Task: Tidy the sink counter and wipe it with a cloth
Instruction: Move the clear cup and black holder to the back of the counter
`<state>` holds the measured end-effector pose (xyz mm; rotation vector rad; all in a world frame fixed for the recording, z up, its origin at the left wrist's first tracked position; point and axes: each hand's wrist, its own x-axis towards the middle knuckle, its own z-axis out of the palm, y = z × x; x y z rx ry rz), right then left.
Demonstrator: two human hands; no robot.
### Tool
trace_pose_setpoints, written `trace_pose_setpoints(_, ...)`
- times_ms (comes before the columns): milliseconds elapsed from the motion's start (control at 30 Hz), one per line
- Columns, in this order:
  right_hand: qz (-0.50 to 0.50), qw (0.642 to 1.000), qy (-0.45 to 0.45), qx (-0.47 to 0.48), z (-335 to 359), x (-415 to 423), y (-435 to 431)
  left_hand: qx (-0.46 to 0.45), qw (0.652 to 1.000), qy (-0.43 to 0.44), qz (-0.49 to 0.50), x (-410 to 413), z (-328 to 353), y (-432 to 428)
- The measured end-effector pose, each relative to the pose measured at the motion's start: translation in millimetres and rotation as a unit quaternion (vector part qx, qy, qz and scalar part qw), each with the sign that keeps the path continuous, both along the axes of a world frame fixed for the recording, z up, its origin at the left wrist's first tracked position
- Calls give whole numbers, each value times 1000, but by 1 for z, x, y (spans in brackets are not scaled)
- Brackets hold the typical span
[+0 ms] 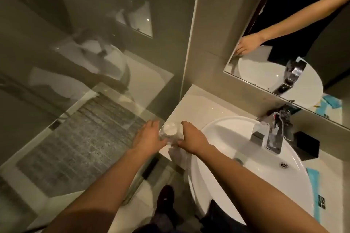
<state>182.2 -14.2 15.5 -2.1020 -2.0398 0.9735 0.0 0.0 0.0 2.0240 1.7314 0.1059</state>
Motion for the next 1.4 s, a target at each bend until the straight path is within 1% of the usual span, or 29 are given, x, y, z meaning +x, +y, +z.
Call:
trace_pose_setpoints(100, 25, 998, -60, -1, -16, -5, 20, -82, 995, -53, -8, -2, -15, 14)
trace_pose_setpoints(167, 30, 997, -74, -12, -25, -8, 28, -124, 987, -97, -18, -2, -26, 17)
trace_pose_setpoints(233, 40, 995, -82, -29, -30, -13, 35, -134, 981, -138, 0, 0, -35, 20)
trace_pose_setpoints(300, 56, 992, -101, -45, -33, -15, 38, -124, 979, -164, 17, 5, -40, 21)
trace_pose_setpoints(367, 58, 993, -88, -50, -36, -16, 41, -118, 976, -182, 31, 8, -46, 23)
trace_pose_setpoints(433, 55, 995, -61, -47, -38, -15, 43, -116, 976, -183, 31, 9, -48, 24)
trace_pose_setpoints(567, 66, 996, -60, -29, -40, -9, 42, -116, 979, -166, 15, 7, -42, 26)
trace_pose_setpoints(700, 62, 997, -46, 12, -32, -1, 37, -107, 982, -154, 6, 11, -19, 25)
trace_pose_setpoints(800, 25, 998, 16, 48, -15, 14, 23, -90, 984, -153, -25, 18, 5, 25)
trace_pose_setpoints(867, -11, 994, 72, 78, 0, 28, 8, -80, 983, -154, -54, 25, 22, 24)
trace_pose_setpoints(933, -41, 989, 105, 99, 15, 45, -9, -71, 982, -153, -89, 37, 38, 20)
trace_pose_setpoints(1033, -84, 982, 127, 116, 30, 73, -40, -55, 976, -139, -157, 61, 56, 12)
trace_pose_setpoints(1133, -146, 966, 172, 126, 41, 105, -80, -48, 965, -131, -221, 95, 71, -2)
trace_pose_setpoints(1267, -217, 945, 207, 132, 56, 152, -138, -61, 942, -160, -289, 149, 85, -31)
trace_pose_setpoints(1400, -278, 928, 203, 145, 64, 200, -193, -75, 918, -191, -341, 208, 89, -66)
